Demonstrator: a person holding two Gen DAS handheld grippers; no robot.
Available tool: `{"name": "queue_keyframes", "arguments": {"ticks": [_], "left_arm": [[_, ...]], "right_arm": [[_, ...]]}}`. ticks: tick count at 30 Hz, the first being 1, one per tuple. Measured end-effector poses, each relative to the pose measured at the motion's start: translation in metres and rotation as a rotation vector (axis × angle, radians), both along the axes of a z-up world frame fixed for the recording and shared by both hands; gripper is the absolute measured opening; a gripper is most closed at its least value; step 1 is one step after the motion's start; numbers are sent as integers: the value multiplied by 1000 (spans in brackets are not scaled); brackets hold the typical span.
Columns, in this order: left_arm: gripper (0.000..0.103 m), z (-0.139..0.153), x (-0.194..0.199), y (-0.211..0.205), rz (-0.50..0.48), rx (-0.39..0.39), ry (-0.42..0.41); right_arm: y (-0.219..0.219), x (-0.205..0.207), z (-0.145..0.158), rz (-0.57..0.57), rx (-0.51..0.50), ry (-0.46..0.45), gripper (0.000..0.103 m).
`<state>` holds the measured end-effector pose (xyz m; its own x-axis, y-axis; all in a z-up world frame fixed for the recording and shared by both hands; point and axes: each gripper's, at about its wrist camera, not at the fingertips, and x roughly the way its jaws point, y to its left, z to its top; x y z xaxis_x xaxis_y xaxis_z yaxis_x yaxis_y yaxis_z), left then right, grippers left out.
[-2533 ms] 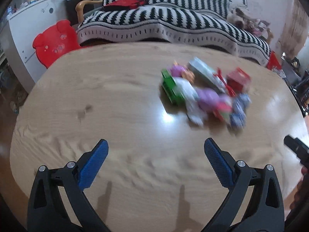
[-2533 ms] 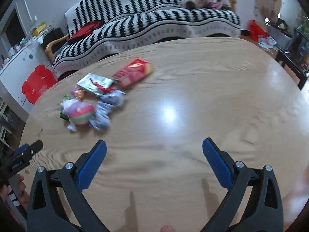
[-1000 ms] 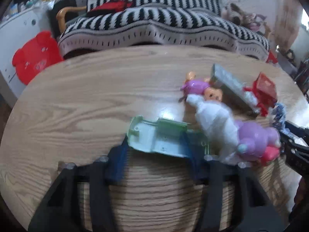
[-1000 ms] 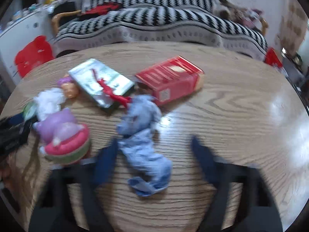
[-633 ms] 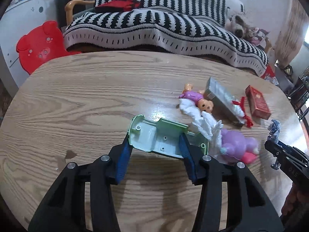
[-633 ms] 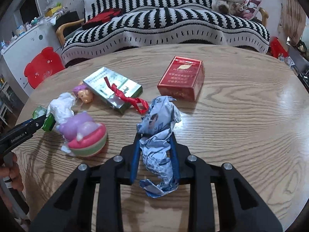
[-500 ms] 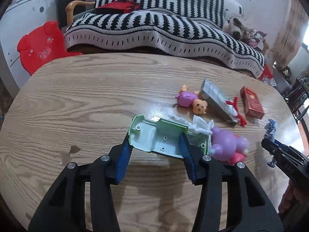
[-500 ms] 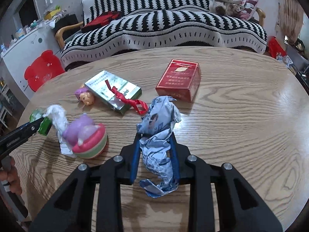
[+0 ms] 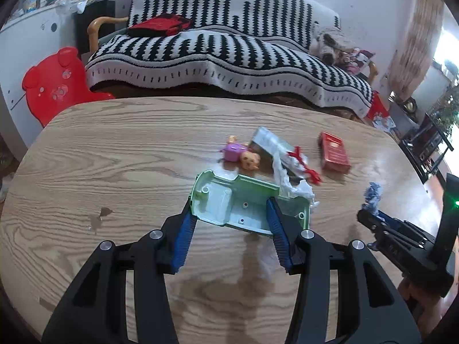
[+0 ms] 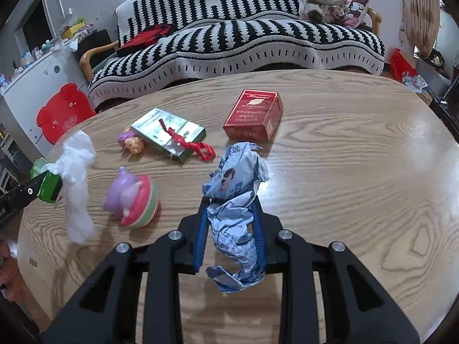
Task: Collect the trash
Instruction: 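Lift both held items off the table toward the bin, then lower both items into the black bin and open both grippers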
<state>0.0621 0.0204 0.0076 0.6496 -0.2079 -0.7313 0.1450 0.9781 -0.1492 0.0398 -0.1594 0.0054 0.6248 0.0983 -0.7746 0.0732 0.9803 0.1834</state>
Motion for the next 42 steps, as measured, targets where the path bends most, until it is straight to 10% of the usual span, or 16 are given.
{"name": "queue_keyframes", "arguments": {"ticks": [9,22,28,42], "left_arm": [[49,44,-38,16,65,88,-84],[49,-55,-98,42,77,189,164],[49,-29,-120,38,79,183,96],[49,35,-155,-133,-178,183,-26]], "right_arm": [[2,-35,16,2,-16,-12,28],[1,-92,17,9,-35,6,29],[-16,-115,34,-16,-20,-27,29],[-125,-188,71,-165,-6,-79,29]]}}
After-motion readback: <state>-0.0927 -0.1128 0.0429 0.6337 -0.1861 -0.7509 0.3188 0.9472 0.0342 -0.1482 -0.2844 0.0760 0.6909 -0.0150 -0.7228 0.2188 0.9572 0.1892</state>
